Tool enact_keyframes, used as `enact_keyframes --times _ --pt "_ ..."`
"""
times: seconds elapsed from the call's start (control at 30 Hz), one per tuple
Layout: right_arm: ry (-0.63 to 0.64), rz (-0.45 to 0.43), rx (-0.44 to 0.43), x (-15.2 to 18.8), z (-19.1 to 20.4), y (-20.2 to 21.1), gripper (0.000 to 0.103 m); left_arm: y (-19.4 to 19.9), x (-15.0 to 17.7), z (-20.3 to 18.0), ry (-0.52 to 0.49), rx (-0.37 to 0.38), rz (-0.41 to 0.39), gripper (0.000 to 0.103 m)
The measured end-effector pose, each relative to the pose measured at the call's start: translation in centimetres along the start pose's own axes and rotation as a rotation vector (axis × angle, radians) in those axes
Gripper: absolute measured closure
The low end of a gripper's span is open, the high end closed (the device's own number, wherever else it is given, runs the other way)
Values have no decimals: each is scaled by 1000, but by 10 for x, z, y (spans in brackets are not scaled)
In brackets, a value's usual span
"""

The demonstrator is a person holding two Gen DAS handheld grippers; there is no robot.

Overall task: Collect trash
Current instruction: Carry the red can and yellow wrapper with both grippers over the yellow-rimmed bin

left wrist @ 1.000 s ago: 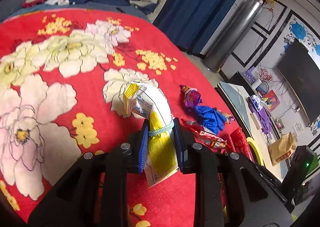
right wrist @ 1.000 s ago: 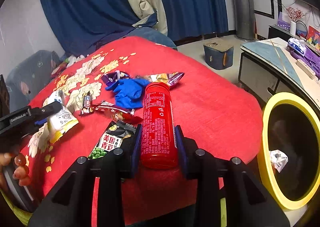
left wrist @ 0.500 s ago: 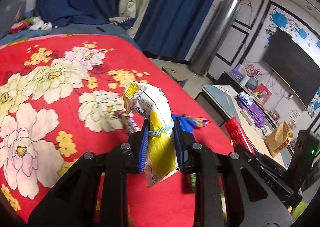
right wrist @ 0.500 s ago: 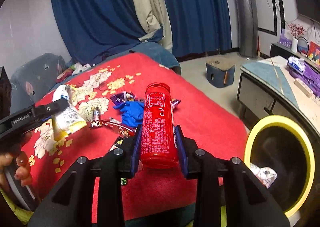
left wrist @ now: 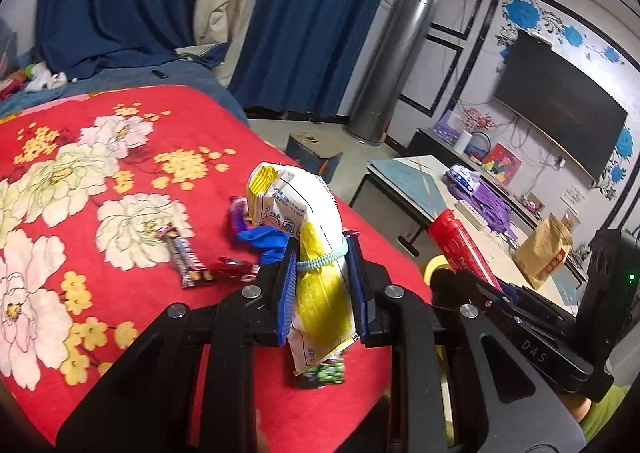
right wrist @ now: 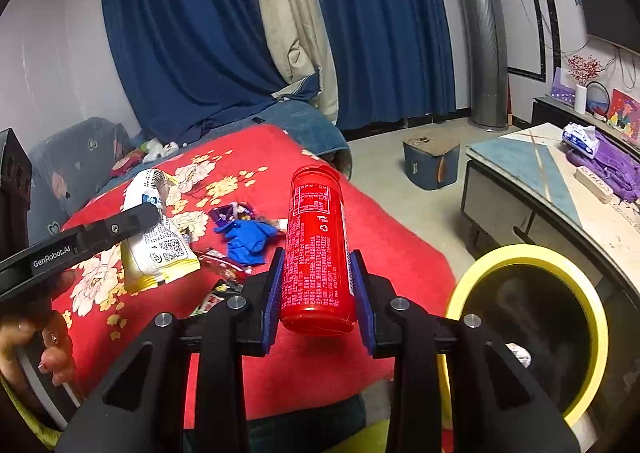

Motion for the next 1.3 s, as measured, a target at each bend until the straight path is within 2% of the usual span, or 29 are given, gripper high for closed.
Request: enact_keyframes --times 0.63,1.3 --pt "-46 -37 91 4 -47 36 73 -11 13 -74 -105 107 15 86" --pt "-163 -44 246 24 -133 60 73 -44 43 -155 -192 246 71 86"
Point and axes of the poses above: each gripper's, at about its wrist camera, not at the fingertips, and y roughly against the way its jaws point, z to its left, x to its underside, the point moved 10 cm from there along -y, roughly the way its jaws point, and after that the axes turned 10 degrees about -x, right-handed, at the moved point
